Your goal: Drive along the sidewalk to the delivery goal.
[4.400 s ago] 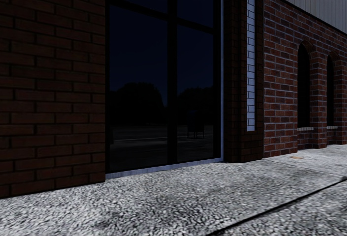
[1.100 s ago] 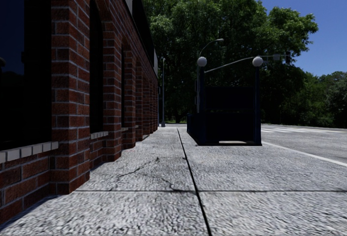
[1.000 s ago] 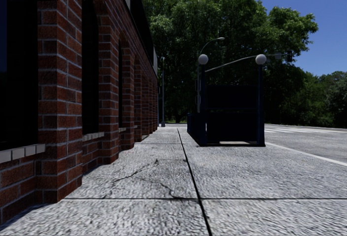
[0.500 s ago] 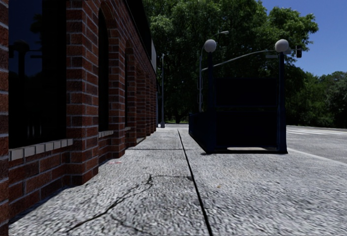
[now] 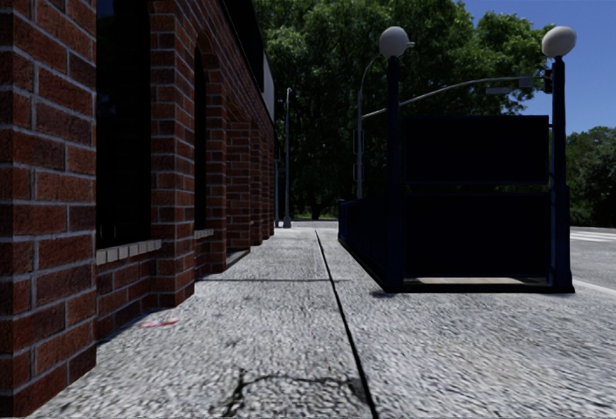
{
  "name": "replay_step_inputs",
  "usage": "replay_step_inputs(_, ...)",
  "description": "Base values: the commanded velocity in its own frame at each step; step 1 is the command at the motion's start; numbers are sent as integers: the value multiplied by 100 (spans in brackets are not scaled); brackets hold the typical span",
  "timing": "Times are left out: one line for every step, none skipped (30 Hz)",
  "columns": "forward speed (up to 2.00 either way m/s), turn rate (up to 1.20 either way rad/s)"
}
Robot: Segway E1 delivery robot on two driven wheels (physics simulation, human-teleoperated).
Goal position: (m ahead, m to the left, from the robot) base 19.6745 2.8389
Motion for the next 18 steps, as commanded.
replay_step_inputs(200, 0)
replay_step_inputs(200, 0)
replay_step_inputs(200, 0)
replay_step_inputs(200, 0)
replay_step_inputs(200, 0)
replay_step_inputs(200, 0)
replay_step_inputs(200, 0)
replay_step_inputs(200, 0)
replay_step_inputs(200, 0)
replay_step_inputs(200, 0)
replay_step_inputs(200, 0)
replay_step_inputs(200, 0)
replay_step_inputs(200, 0)
replay_step_inputs(200, 0)
replay_step_inputs(200, 0)
replay_step_inputs(200, 0)
replay_step_inputs(200, 0)
replay_step_inputs(200, 0)
